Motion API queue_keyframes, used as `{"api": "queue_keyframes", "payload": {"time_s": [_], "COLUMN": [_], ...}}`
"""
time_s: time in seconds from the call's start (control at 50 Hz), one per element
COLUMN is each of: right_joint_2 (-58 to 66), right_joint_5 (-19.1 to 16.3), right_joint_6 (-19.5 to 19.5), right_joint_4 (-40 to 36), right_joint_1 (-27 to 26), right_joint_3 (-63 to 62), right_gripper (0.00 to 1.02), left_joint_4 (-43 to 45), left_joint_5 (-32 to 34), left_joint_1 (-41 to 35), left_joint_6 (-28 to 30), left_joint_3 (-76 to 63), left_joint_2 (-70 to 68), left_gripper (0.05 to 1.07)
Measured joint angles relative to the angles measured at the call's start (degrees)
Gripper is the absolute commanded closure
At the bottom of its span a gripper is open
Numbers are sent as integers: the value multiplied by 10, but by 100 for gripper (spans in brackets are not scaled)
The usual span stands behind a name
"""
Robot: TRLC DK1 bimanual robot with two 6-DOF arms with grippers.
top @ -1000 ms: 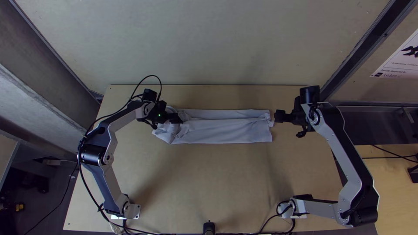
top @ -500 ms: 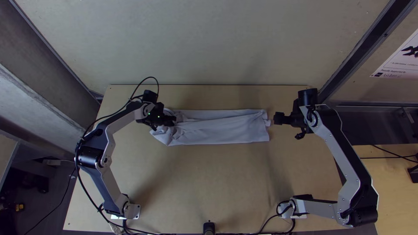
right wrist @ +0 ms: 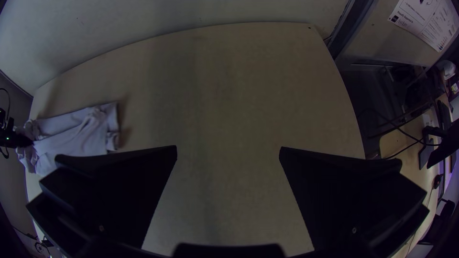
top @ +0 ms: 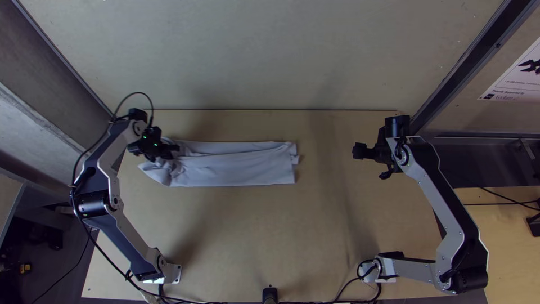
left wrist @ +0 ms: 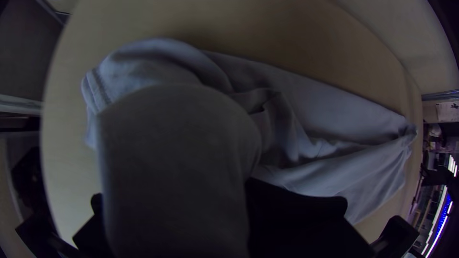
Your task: Fold the t-shirt
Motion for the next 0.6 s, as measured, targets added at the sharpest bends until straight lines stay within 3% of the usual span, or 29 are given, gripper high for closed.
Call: {"api": "queue_keyframes", "payload": {"time_s": [0.28, 0.44, 0.6], "right_joint_2": [0, -1, -11], "right_joint_5": [0, 0, 0], "right_joint_6": [0, 0, 2], "right_joint_4": [1, 3, 3], "right_joint_1": [-19, -20, -20], "right_joint_3": [-11, -21, -28], "right_gripper": [4, 4, 4], "left_joint_4": [-18, -33, -91], "left_joint_5": [-127, -206, -244], "left_joint_1": [44, 8, -59], "left_joint_6": [98, 130, 134], "left_joint_3": [65, 65, 89], "left_joint_2": [-1, -14, -37], "left_gripper": [105, 105, 105]}}
